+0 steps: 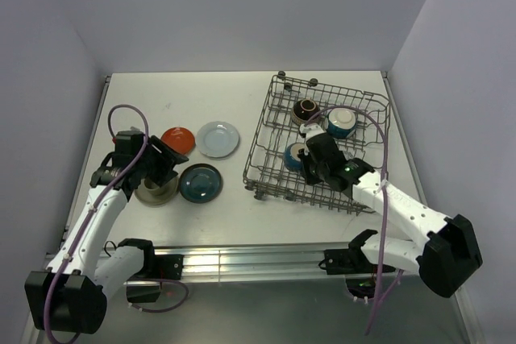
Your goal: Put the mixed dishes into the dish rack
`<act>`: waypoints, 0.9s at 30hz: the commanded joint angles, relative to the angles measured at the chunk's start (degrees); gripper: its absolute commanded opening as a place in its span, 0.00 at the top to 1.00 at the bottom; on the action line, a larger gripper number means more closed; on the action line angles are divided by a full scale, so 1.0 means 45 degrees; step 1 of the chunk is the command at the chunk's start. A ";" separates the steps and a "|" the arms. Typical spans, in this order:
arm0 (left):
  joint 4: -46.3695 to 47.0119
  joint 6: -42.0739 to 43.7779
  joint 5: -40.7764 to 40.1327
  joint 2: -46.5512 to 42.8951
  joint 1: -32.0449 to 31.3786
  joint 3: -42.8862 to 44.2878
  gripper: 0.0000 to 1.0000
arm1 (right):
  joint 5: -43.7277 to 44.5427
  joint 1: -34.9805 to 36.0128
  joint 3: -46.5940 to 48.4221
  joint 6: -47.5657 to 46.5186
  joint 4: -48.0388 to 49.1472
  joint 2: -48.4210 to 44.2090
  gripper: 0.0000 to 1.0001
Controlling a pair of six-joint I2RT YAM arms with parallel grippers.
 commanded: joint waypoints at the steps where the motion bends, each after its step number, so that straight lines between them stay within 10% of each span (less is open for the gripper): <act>1: -0.0437 0.0564 -0.1727 -0.0066 0.0029 -0.0167 0.36 | 0.0980 -0.0017 0.0910 -0.0069 0.0430 0.0635 1.00; 22: -0.2742 -0.0998 -0.6885 0.0130 0.0049 0.0360 0.34 | 0.1274 -0.0252 0.0715 0.0127 0.1310 0.3605 0.99; 27: -0.2665 -0.1038 -0.7296 0.0227 0.0049 0.0322 0.36 | 0.1390 -0.0252 0.0637 0.0224 0.1251 0.3352 0.59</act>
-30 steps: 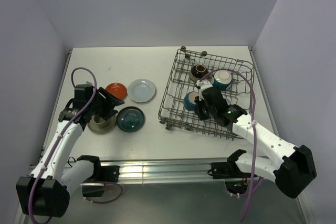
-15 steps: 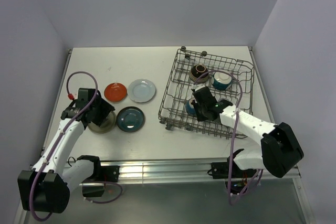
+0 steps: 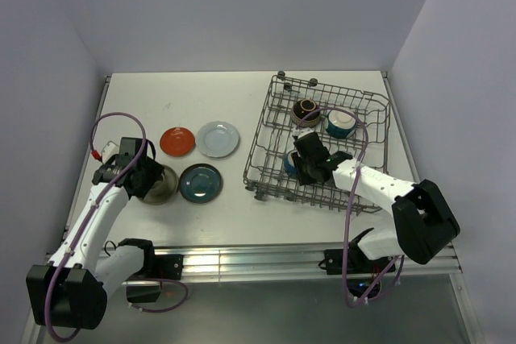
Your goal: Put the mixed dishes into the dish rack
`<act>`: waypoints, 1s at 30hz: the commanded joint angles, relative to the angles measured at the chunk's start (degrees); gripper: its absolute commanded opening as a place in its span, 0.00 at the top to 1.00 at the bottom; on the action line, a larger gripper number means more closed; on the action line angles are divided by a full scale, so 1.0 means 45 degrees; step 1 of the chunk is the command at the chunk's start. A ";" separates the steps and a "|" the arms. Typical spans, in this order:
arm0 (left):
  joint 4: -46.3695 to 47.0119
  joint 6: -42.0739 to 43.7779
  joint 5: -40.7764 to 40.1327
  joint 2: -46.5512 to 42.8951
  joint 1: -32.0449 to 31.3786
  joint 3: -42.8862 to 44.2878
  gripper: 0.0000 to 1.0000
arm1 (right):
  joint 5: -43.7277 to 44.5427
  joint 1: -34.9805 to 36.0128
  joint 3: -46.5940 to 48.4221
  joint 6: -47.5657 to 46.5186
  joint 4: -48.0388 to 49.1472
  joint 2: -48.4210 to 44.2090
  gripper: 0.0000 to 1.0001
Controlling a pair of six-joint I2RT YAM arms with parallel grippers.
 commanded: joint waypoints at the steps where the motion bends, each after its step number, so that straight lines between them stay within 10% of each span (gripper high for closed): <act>1: -0.0047 -0.0183 -0.0807 -0.0089 0.0068 0.0486 0.36 | 0.0540 -0.0077 0.0463 0.0147 0.0372 -0.0248 0.55; 8: 0.0636 -0.0164 -0.0749 0.0652 0.0068 0.0545 0.40 | 0.0737 0.0060 0.0248 0.0362 0.0508 -0.1359 0.29; 22: 0.2218 -0.0184 -0.0241 0.3250 0.0068 0.0721 0.44 | 0.1713 0.1622 0.0500 0.1377 -0.0740 -0.5244 0.22; 30: 0.2259 -0.0086 0.0169 0.3586 0.0107 0.0663 0.93 | 0.2299 0.1896 0.1515 0.2236 -0.2050 -0.6868 0.21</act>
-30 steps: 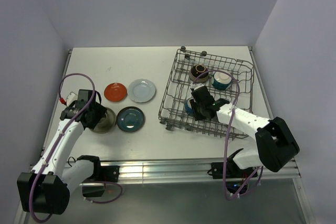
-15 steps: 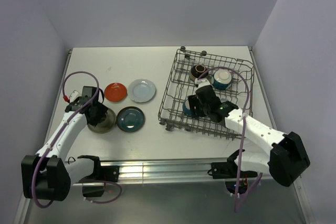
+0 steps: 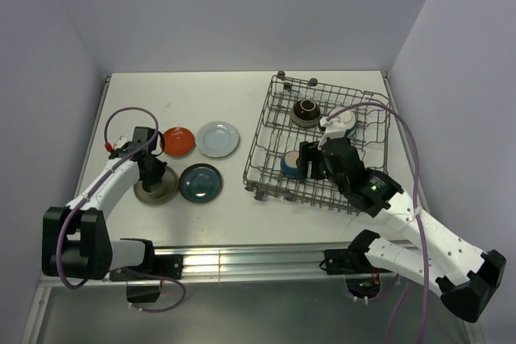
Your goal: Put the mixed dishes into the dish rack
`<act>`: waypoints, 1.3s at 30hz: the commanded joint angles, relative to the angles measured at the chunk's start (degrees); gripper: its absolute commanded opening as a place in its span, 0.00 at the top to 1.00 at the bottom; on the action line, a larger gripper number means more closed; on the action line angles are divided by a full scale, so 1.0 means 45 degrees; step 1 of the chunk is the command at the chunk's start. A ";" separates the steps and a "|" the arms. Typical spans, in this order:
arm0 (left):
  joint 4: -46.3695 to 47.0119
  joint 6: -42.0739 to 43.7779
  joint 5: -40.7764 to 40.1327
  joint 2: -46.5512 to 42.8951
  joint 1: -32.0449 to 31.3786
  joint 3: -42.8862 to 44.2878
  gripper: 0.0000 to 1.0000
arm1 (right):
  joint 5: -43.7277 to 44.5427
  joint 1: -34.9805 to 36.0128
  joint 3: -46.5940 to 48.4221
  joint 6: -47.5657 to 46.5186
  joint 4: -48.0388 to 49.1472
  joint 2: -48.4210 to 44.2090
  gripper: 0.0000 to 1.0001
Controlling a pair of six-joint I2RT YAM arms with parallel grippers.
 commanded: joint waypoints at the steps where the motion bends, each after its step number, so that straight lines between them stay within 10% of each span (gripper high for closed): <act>1: 0.0093 -0.0003 0.0295 -0.0617 0.0083 0.0337 1.00 | 0.0599 0.0108 0.0846 0.0682 -0.0554 -0.0593 0.20; 9: -0.1393 0.0680 0.1873 -0.3858 0.0122 0.2171 1.00 | -0.0648 0.0108 0.1199 0.1756 -0.0477 0.0322 0.09; 15: 0.0555 0.0720 0.7045 -0.5500 0.0122 0.2409 1.00 | -0.4234 0.0108 0.0516 0.2615 0.1884 0.0265 0.00; 21: 0.8790 -0.2907 1.3118 -0.6204 0.0083 -0.1025 1.00 | -0.6957 0.0108 0.0164 0.3631 0.4033 0.0343 0.00; 26: 1.5213 -0.6439 1.4377 -0.6322 -0.0112 -0.3450 1.00 | -0.8988 0.0108 -0.0713 0.4764 0.6762 0.0382 0.00; 39: 2.0871 -1.1740 1.3890 -0.5483 -0.2433 -0.5639 1.00 | -1.0007 0.1260 -0.0911 0.4941 1.1261 0.2334 0.00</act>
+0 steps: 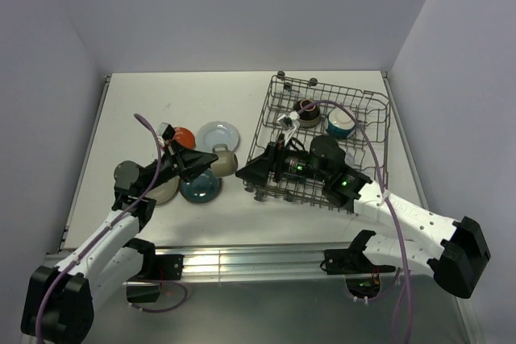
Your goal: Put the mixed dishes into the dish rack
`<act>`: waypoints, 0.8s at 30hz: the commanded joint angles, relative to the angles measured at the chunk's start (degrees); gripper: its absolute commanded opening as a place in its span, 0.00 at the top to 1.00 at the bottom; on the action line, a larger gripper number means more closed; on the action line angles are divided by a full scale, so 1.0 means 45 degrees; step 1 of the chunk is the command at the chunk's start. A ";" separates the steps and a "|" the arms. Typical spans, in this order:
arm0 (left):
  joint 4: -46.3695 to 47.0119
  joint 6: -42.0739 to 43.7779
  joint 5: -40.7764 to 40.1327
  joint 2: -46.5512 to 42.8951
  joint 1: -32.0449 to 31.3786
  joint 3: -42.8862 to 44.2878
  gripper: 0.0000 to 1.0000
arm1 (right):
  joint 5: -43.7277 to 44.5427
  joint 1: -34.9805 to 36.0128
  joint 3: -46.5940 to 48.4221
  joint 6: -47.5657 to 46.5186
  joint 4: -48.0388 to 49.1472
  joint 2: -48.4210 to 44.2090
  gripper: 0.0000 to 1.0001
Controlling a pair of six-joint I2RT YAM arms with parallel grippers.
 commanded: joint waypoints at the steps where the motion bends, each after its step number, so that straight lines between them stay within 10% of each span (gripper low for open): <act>1: 0.2982 -0.1948 -0.0133 0.0249 -0.0610 -0.0228 1.00 | -0.0249 0.0435 0.0192 -0.0115 0.2153 0.0431 0.00; 19: 0.4003 -0.2674 -0.0524 0.0777 -0.1548 -0.0347 1.00 | -0.0325 0.0709 0.1070 -0.0174 0.2840 0.1681 0.06; 23: 0.4256 -0.2732 -0.0563 0.0991 -0.1665 -0.0347 1.00 | -0.0891 0.0709 0.1110 0.0138 0.3425 0.1993 0.34; 24: 0.4373 -0.2771 -0.0563 0.1108 -0.1685 -0.0385 1.00 | -0.1144 0.0728 0.1110 0.0332 0.3543 0.2110 0.65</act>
